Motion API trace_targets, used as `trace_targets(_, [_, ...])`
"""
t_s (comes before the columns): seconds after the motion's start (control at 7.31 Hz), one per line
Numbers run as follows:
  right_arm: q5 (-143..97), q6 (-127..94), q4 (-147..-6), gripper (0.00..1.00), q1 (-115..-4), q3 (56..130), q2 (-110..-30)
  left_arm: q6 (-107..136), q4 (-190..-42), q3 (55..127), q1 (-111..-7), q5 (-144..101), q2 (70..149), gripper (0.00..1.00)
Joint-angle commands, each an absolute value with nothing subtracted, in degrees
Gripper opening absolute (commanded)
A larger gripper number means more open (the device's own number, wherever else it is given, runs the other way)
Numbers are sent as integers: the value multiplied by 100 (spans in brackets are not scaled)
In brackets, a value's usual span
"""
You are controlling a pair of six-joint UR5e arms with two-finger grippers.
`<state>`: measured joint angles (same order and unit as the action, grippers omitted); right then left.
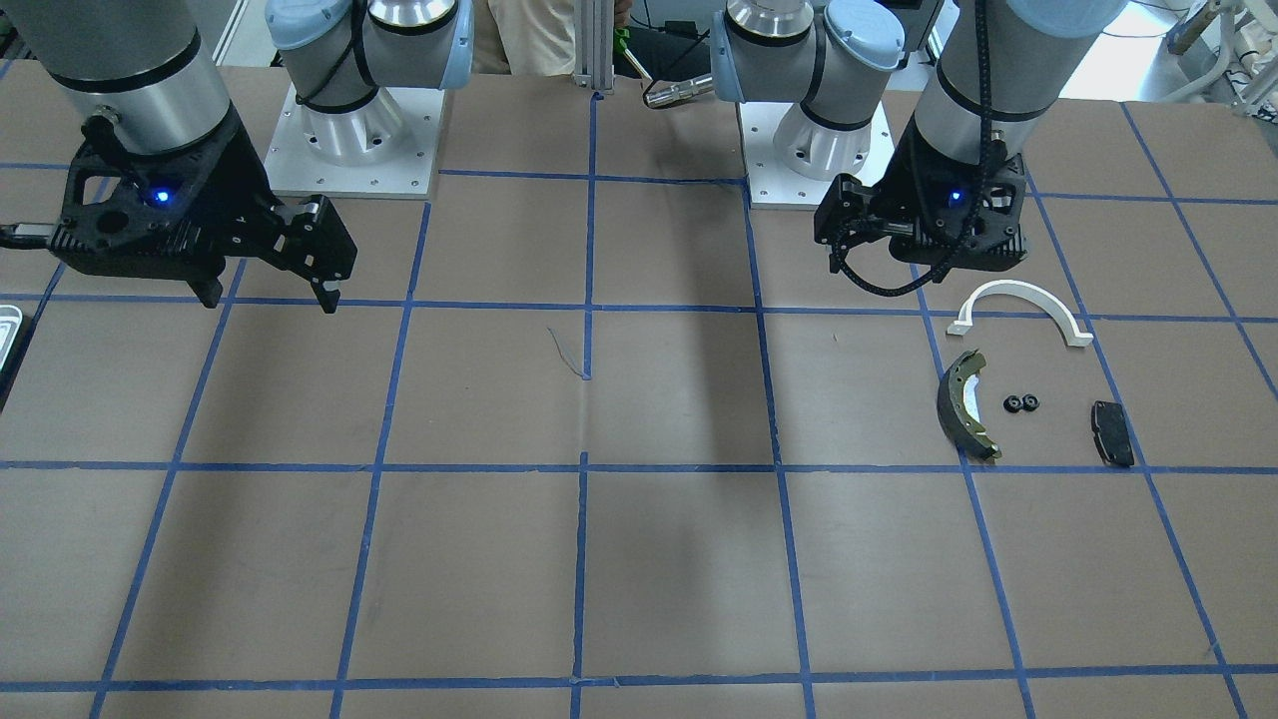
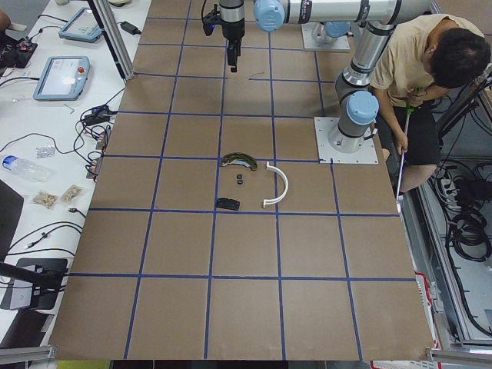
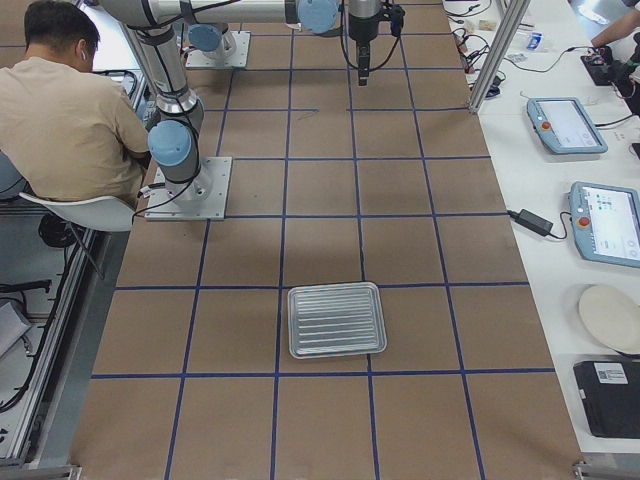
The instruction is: Place bearing gear from tray to pile
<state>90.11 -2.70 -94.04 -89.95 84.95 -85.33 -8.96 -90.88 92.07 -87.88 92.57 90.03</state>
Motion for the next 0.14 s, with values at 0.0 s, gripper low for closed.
trace_targets(0.0, [9026, -395, -9387, 100, -9009, 8507, -8490, -905, -9088, 9220, -8754, 9255, 9000, 100])
